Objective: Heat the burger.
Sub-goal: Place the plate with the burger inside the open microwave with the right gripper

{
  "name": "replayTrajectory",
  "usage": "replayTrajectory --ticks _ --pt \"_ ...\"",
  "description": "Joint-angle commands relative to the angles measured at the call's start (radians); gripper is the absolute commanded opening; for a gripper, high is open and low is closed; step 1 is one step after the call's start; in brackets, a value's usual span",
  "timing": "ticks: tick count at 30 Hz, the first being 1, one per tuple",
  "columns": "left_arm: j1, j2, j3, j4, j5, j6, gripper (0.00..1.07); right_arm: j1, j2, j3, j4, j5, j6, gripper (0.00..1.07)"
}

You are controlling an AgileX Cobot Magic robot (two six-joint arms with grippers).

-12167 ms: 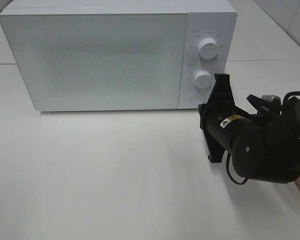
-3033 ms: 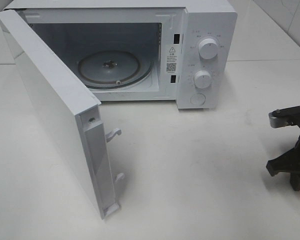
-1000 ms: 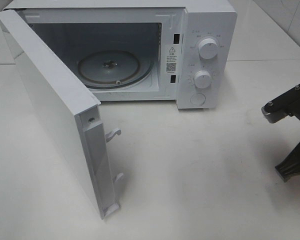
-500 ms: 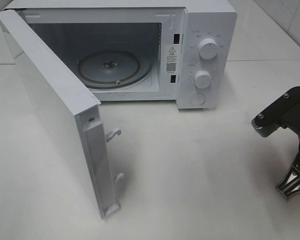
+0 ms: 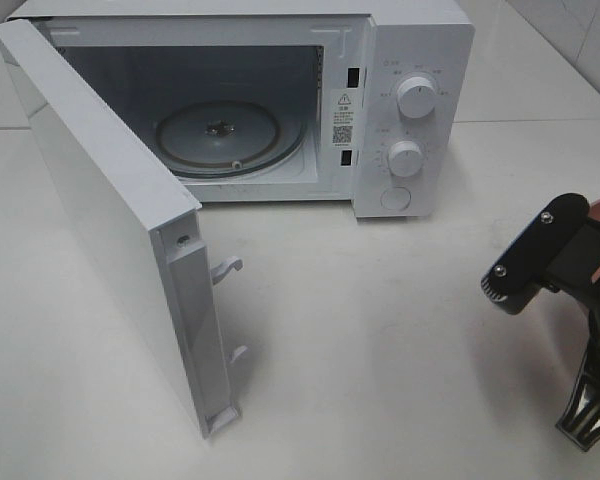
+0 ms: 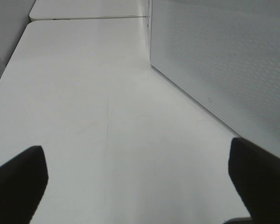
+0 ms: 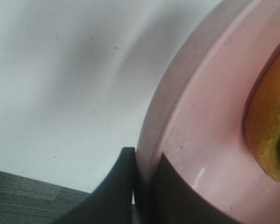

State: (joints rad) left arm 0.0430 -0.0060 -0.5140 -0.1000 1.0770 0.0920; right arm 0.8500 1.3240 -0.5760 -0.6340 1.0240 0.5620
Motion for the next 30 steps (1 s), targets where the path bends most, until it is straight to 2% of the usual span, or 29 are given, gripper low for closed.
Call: replayTrajectory --ticks 1,6,8,11,16,23,30 --pt "0.001 -0.003 0.000 -0.007 -0.009 0.000 0.98 0.059 -0.011 0.005 -0.054 0.050 -0.029 0.00" --pt "0.001 -0.003 0.000 -0.007 -0.009 0.000 0.98 0.134 -0.011 0.005 -0.054 0.050 -0.036 0.00" --pt "0.001 -0.003 0.000 -0.007 -0.009 0.000 0.98 0.196 -0.011 0.005 -0.056 0.049 -0.044 0.00" --pt "0.001 -0.003 0.000 -0.007 -0.009 0.000 0.98 0.211 -0.011 0.005 -0.058 0.049 -0.044 0.00" --pt "0.001 -0.003 0.000 -0.007 -0.009 0.000 0.98 0.297 -0.011 0.005 -0.059 0.039 -0.083 0.00" --pt "0.001 -0.003 0.000 -0.007 -0.009 0.000 0.98 0.364 -0.011 0.005 -0.066 0.019 -0.141 0.00" --pt "0.001 -0.003 0.000 -0.007 -0.009 0.000 0.98 0.374 -0.011 0.004 -0.090 -0.057 -0.218 0.00"
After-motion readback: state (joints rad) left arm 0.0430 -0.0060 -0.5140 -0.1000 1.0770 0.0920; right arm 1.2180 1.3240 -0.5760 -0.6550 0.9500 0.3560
